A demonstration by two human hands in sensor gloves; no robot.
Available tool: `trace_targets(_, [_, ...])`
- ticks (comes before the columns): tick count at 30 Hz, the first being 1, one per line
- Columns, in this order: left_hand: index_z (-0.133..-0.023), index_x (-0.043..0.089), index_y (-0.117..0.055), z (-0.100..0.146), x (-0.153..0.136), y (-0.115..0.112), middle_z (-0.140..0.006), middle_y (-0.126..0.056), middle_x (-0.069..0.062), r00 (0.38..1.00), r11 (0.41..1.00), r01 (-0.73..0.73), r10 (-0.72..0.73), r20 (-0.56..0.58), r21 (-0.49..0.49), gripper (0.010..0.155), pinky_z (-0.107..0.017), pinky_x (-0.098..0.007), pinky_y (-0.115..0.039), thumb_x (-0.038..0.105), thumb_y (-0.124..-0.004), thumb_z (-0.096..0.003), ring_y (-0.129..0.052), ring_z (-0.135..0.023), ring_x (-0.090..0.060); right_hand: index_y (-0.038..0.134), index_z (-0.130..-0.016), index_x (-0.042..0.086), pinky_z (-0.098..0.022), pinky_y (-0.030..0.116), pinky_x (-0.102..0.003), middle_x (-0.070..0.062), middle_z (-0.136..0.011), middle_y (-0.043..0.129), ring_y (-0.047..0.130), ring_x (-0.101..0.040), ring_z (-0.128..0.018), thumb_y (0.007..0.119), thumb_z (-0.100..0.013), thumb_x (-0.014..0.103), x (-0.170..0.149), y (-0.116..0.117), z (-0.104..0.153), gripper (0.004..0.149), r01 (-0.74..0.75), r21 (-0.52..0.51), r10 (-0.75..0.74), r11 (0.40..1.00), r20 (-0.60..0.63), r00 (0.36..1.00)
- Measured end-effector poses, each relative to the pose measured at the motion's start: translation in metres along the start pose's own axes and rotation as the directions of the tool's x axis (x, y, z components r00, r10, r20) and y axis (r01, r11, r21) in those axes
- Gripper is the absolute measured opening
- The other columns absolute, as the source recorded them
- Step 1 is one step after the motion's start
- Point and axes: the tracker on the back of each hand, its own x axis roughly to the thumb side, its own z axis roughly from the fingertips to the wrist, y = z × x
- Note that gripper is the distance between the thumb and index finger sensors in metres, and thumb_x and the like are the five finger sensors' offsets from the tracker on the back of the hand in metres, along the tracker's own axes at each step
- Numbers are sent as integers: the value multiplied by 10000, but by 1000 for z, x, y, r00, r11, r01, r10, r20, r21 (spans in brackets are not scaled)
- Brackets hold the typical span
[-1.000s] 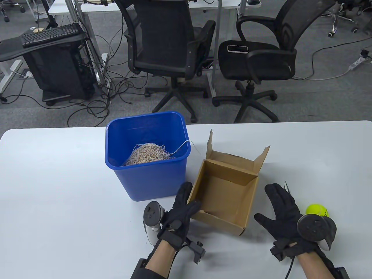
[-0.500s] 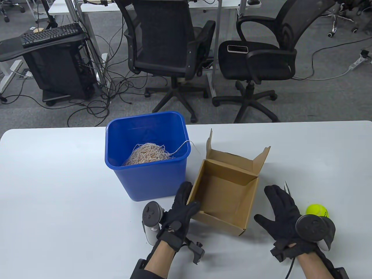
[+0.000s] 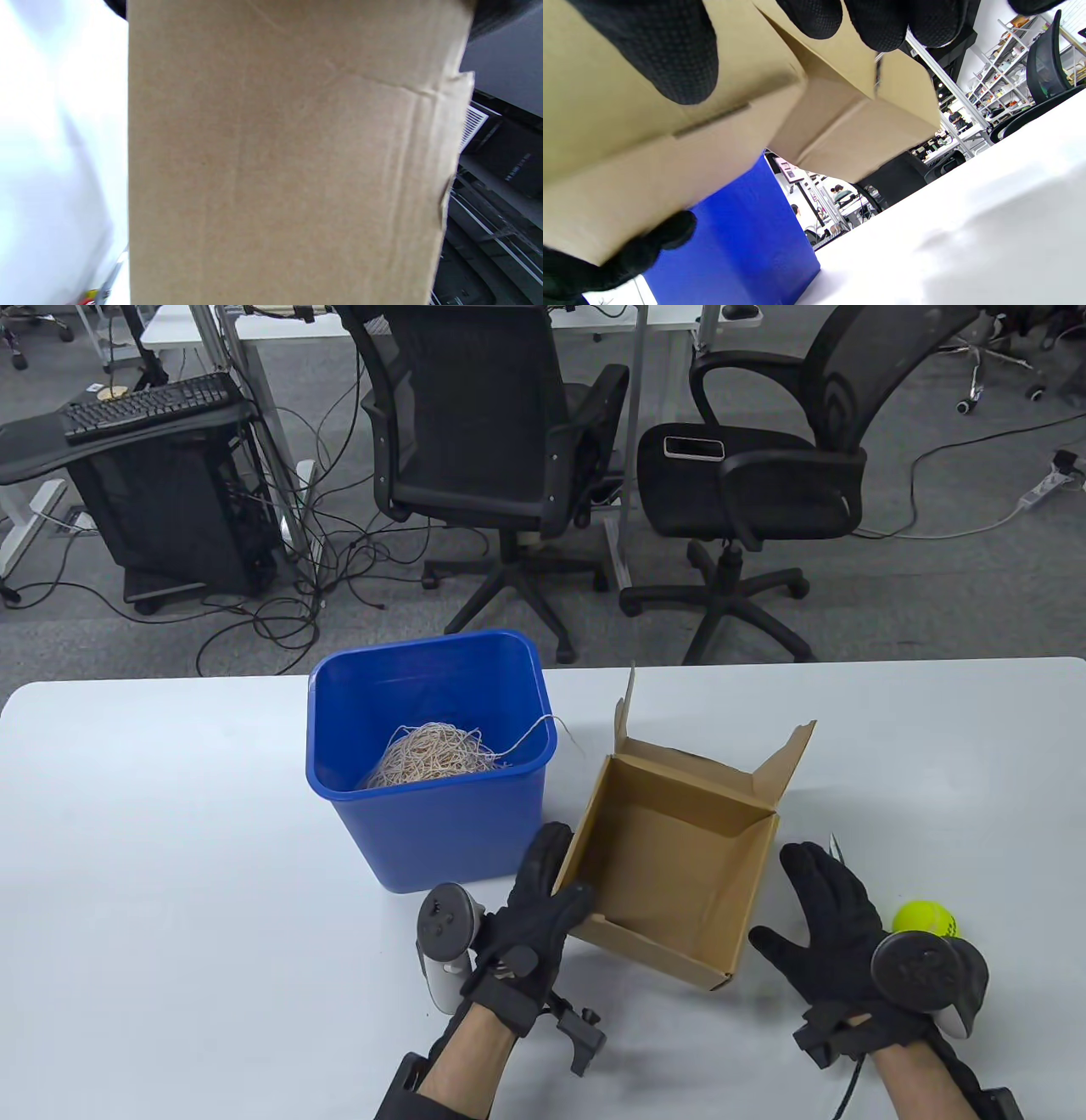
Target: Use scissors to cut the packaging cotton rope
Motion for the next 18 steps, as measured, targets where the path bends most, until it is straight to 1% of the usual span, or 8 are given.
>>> trace_targets(5, [-1122, 156, -157, -16, 54, 3, -1106, -187, -301, 986, 989, -138, 134, 96, 43, 921, -604, -696, -567, 616, -720, -557, -434, -927, -675, 512, -1101, 98, -583, 450, -842, -311, -1121, 522, 515, -606, -950, 863, -417, 526, -5, -3, 0, 879, 24, -14, -24, 1000, -22, 999])
trace_targets(7, [-1117, 159, -178, -26, 86, 19, -1106, -187, -301, 979, 987, -140, 126, 158, 80, 904, -606, -697, -563, 613, -722, -556, -431, -930, -675, 511, -1101, 99, -583, 449, -842, -312, -1121, 524, 516, -606, -950, 863, -417, 527, -6, -2, 1, 881, 28, -9, -29, 1000, -31, 999])
trace_targets(8, [-1120, 159, -155, -28, 94, 24, -1107, -187, -299, 979, 987, -126, 108, 171, 96, 919, -608, -695, -565, 617, -718, -556, -433, -932, -672, 511, -1101, 98, -582, 449, -842, -314, -1120, 523, 517, -606, -949, 863, -417, 526, -6, -2, 1, 881, 29, -8, -29, 1000, -31, 999])
trace_targets(10, [-1117, 160, -180, -35, 119, 49, -1108, -191, -295, 980, 983, -50, 14, 200, 175, 906, -610, -696, -564, 620, -718, -553, -432, -936, -669, 509, -1102, 97, -582, 451, -841, -313, -1120, 523, 516, -606, -949, 861, -418, 528, -6, -1, 1, 882, 23, -1, -23, 1000, -29, 999])
trace_targets(13, [-1116, 161, -187, -40, 140, 88, -1108, -192, -293, 973, 942, 106, -164, 162, 318, 902, -612, -694, -566, 627, -714, -552, -433, -938, -665, 508, -1102, 97, -581, 453, -840, -311, -1121, 524, 518, -606, -948, 860, -417, 531, -4, -1, 1, 883, 20, -1, -20, 1000, -24, 1000])
trace_targets(15, [-1115, 160, -186, -43, 146, 117, -1106, -181, -294, 963, 893, 193, -252, 96, 406, 897, -615, -696, -556, 629, -710, -557, -420, -939, -667, 508, -1103, 97, -581, 454, -840, -312, -1120, 526, 520, -605, -949, 859, -418, 532, -4, 0, 1, 884, 19, 1, -19, 1000, -21, 1000])
trace_targets(16, [-1114, 157, -188, -44, 147, 132, -1102, -179, -297, 953, 858, 240, -298, 61, 454, 899, -611, -698, -554, 628, -711, -556, -418, -933, -670, 508, -1102, 98, -581, 454, -840, -313, -1121, 524, 520, -606, -948, 859, -419, 532, -5, 0, 1, 883, 19, 2, -19, 1000, -21, 1000])
trace_targets(18, [-1112, 154, -188, -45, 146, 150, -1097, -169, -299, 938, 807, 306, -347, -13, 505, 898, -609, -702, -547, 625, -710, -554, -405, -931, -674, 506, -1103, 95, -580, 455, -840, -311, -1120, 526, 521, -606, -947, 859, -418, 532, -5, -1, 1, 886, 21, 1, -21, 1000, -23, 1000])
